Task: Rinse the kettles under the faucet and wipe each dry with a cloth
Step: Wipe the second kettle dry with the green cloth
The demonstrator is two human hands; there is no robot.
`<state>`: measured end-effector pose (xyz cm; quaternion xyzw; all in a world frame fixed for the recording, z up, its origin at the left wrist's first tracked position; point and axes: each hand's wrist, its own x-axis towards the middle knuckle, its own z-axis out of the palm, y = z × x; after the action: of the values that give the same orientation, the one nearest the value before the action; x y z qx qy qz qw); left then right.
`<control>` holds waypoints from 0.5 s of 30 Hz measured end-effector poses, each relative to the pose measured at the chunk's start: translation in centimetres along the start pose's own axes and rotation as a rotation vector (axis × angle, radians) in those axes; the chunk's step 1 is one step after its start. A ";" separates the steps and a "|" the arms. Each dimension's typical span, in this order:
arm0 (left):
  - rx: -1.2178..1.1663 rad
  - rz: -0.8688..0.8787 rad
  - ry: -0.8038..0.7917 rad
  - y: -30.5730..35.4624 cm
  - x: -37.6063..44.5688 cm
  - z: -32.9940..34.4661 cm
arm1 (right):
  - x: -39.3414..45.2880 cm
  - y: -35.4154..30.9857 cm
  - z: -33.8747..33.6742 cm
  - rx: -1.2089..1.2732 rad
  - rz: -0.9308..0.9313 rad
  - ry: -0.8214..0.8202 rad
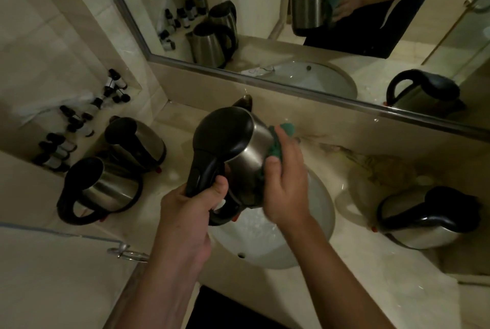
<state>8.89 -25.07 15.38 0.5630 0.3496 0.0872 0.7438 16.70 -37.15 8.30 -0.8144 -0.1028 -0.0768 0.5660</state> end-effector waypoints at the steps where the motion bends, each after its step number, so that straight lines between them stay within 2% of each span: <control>1: 0.021 0.017 -0.005 0.0 0.0 0.0 | 0.5 0.4 -0.3 0.070 0.095 0.007; 3: 0.035 0.013 -0.030 0.1 0.2 0.0 | 1.1 0.3 -0.4 0.134 0.226 0.013; 4: 0.022 0.005 -0.040 0.0 0.3 -0.1 | 0.9 -0.3 -0.2 0.112 0.222 0.025; 8: -0.016 -0.007 -0.068 -0.4 0.3 -0.1 | -0.7 -1.9 0.3 -0.069 -0.098 0.096; 10: -0.014 0.007 -0.076 -0.2 0.0 0.1 | -0.8 -0.7 0.2 -0.061 -0.162 0.077; 11: -0.017 0.018 -0.072 -0.1 0.0 0.0 | -0.6 0.1 0.0 -0.010 -0.120 0.059; 14: -0.013 0.018 -0.040 -0.1 0.3 -0.3 | 0.0 0.5 -0.3 0.167 0.211 0.042; 15: -0.011 0.013 -0.039 -0.2 0.5 -0.5 | -0.1 0.2 0.0 0.171 0.263 0.056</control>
<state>8.88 -24.53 14.95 0.5625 0.3311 0.0830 0.7530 16.68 -37.21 8.14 -0.7672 0.0143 -0.0156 0.6411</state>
